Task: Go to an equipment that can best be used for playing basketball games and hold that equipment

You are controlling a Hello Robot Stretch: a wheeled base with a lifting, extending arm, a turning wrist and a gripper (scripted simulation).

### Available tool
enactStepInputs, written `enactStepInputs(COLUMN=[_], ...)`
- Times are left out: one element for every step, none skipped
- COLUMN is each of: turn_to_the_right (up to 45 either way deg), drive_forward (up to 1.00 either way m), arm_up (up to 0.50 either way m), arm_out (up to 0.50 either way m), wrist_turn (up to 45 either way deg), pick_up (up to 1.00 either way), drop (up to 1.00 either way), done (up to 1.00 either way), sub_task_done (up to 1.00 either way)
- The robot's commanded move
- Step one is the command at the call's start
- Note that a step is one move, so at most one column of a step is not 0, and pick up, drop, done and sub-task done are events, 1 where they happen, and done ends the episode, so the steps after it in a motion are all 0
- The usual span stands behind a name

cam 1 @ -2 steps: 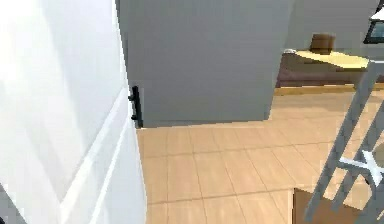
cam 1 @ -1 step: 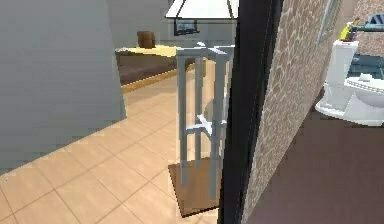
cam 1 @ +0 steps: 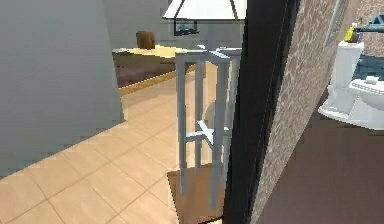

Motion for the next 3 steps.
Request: enactStepInputs(turn_to_the_right=[-33.0, 0.0, 12.0], drive_forward=[0.00, 0.70, 0.00], arm_up=[0.00, 0.00, 0.00], arm_out=[0.00, 0.00, 0.00], wrist_turn=[0.0, 0.0, 0.0], pick_up=[0.00, 0.00, 0.00], drop=[0.00, 0.00, 0.00], done=[0.00, 0.00, 0.00], sub_task_done=[0.00, 0.00, 0.00])
